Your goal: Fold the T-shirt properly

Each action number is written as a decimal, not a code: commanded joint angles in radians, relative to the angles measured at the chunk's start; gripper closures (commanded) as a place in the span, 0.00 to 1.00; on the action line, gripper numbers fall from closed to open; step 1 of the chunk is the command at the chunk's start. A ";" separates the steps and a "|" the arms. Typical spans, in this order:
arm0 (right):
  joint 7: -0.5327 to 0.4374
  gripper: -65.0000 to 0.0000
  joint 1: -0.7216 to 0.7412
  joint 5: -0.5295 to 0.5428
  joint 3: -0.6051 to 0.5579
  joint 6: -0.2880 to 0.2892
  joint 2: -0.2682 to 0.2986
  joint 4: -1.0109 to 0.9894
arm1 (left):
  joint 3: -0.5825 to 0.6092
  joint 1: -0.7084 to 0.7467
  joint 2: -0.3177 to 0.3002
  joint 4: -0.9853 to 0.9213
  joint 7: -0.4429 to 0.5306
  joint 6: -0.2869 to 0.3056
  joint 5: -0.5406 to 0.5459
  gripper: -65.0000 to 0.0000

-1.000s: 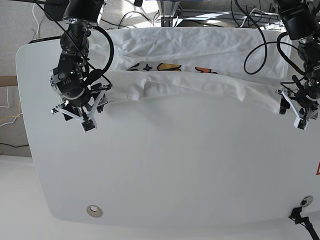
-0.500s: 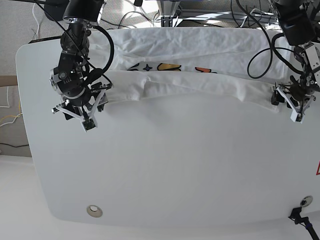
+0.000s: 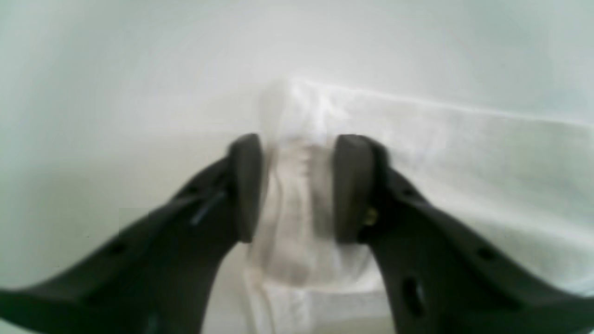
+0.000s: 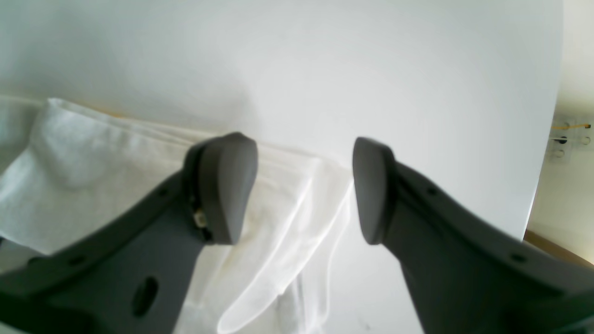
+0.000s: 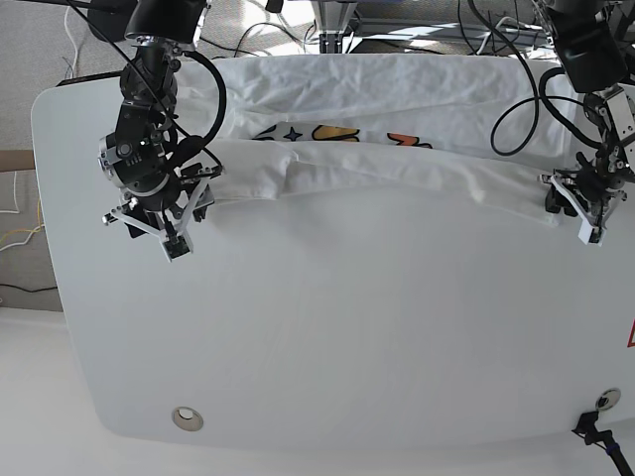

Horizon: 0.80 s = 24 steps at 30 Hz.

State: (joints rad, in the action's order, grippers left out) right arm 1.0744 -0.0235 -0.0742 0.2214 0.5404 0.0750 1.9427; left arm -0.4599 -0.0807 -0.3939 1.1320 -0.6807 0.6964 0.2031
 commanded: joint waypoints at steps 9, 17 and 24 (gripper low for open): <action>-0.020 0.46 0.013 0.006 0.003 -0.003 0.004 0.017 | -0.007 0.009 -0.017 0.155 -0.012 0.002 0.002 1.00; -0.020 0.46 0.012 0.006 0.003 -0.003 0.004 0.017 | -0.007 0.158 -0.017 0.477 -0.012 0.002 0.003 1.00; -0.020 0.46 0.012 0.006 0.002 -0.003 0.003 0.017 | -0.009 0.192 -0.023 0.535 -0.010 0.002 -0.003 1.00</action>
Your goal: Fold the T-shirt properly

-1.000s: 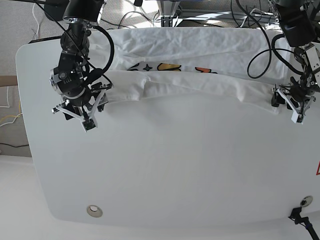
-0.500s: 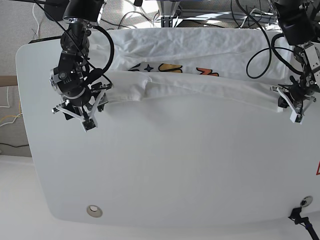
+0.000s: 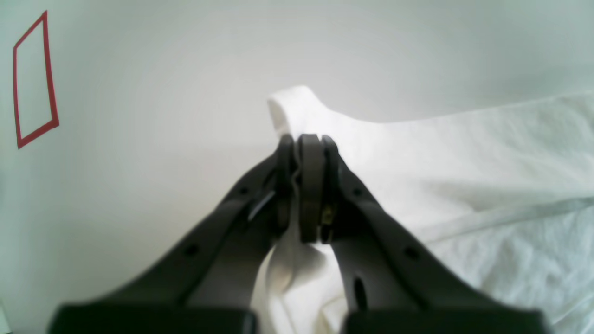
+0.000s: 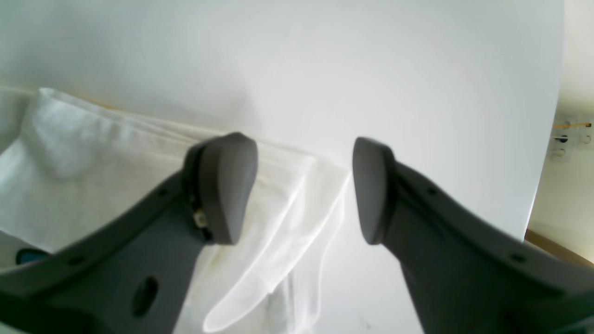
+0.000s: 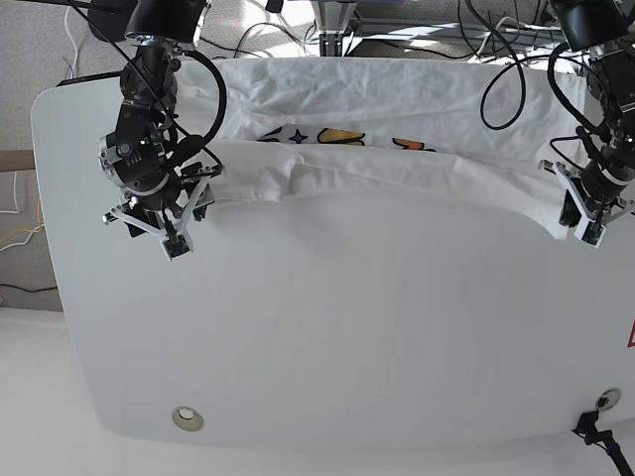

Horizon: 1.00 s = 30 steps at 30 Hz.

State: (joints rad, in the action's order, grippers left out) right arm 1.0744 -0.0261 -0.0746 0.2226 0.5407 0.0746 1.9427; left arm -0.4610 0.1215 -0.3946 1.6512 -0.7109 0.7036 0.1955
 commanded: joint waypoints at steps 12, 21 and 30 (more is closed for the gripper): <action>-0.020 0.46 0.013 0.006 0.001 -0.003 -0.023 0.017 | -0.003 -0.061 -0.023 -0.115 0.020 -0.005 0.002 0.45; -0.020 0.46 0.015 0.006 0.001 -0.003 -0.023 0.001 | 0.001 -0.243 -0.025 -0.332 0.020 -0.005 0.002 0.24; -0.020 0.46 0.015 0.006 0.002 -0.003 -0.022 -0.009 | 0.001 -0.319 -0.025 -0.527 0.020 -0.005 0.003 0.24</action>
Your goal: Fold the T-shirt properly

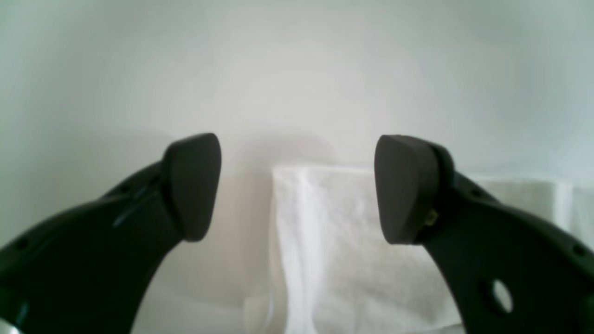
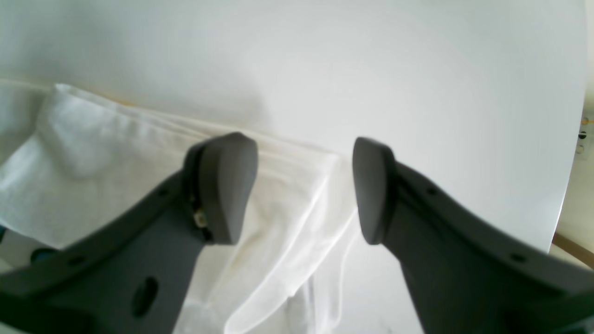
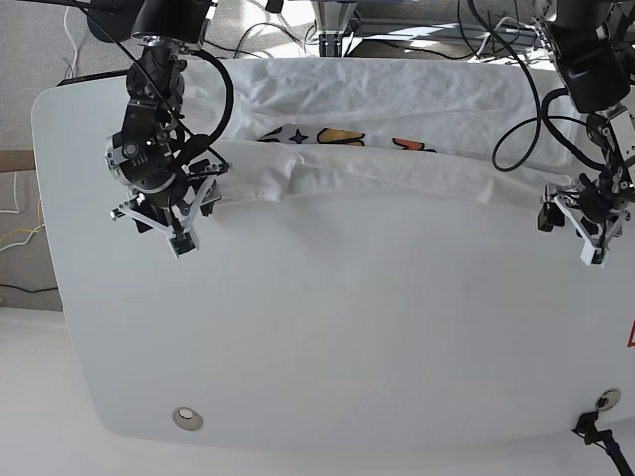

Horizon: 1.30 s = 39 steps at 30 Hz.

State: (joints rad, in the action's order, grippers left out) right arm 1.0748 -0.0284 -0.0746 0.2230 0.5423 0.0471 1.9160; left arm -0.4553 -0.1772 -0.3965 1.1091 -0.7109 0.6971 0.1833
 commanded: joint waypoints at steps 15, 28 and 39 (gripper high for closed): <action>-0.020 0.46 0.022 0.006 0.002 -0.004 0.004 0.018 | 0.036 0.008 -0.022 -0.079 0.020 0.001 0.015 0.25; -0.020 0.46 0.022 0.006 0.003 -0.004 0.004 0.018 | 0.034 0.009 -0.032 -0.079 0.020 0.001 0.015 1.00; -0.020 0.46 0.022 0.006 0.003 -0.004 0.004 0.018 | 0.028 0.069 -0.035 0.119 0.020 0.001 0.020 1.00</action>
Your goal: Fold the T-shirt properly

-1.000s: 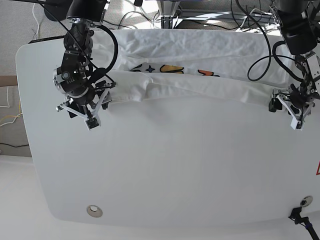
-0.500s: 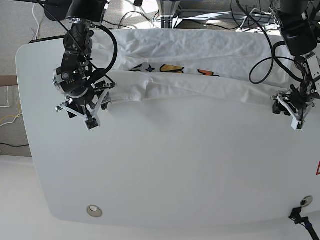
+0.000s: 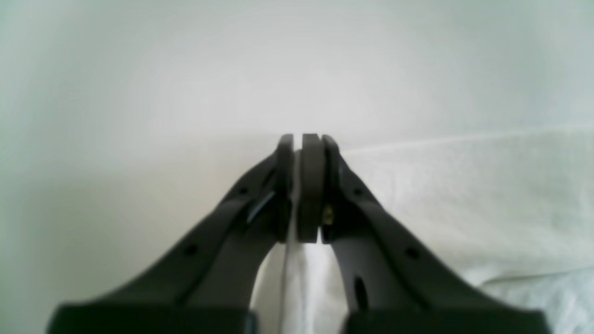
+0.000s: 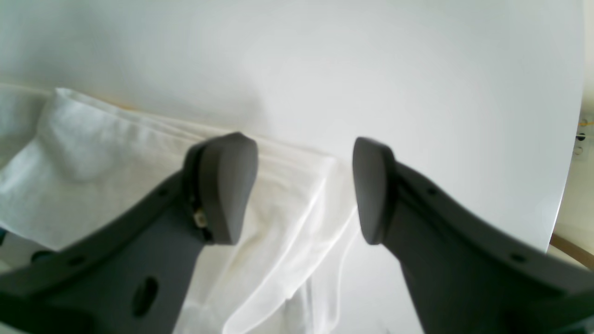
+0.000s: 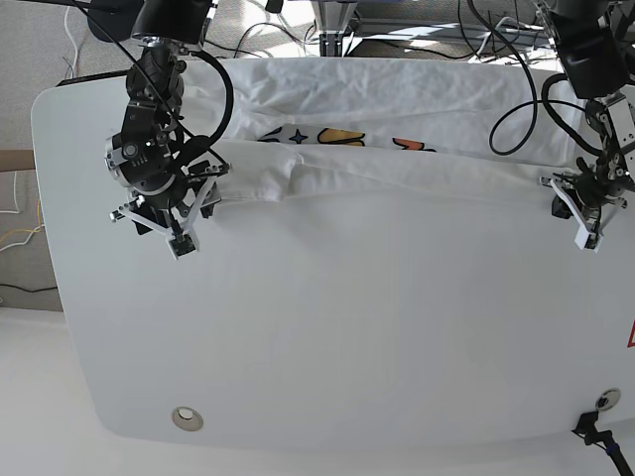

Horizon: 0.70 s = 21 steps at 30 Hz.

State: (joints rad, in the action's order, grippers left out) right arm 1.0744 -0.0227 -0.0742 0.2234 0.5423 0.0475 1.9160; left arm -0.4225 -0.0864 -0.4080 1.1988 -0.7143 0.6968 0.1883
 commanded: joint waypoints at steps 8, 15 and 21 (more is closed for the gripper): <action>-0.020 0.46 0.016 0.006 0.003 -0.006 0.004 0.018 | -0.005 0.093 -0.022 0.312 0.023 0.001 0.015 1.00; -0.020 0.46 0.016 0.006 0.003 -0.006 0.004 0.018 | -0.005 0.187 -0.024 0.502 0.025 0.001 0.014 1.00; -0.020 0.46 0.014 0.006 0.003 -0.006 0.002 0.018 | -0.005 0.187 -0.047 0.551 0.040 0.001 0.012 1.00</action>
State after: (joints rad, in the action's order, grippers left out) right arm 1.0744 -0.0231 -0.0742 0.2234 0.5400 0.0471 1.9160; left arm -0.4202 0.1135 -0.4412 1.7329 -0.7086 0.7036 0.1955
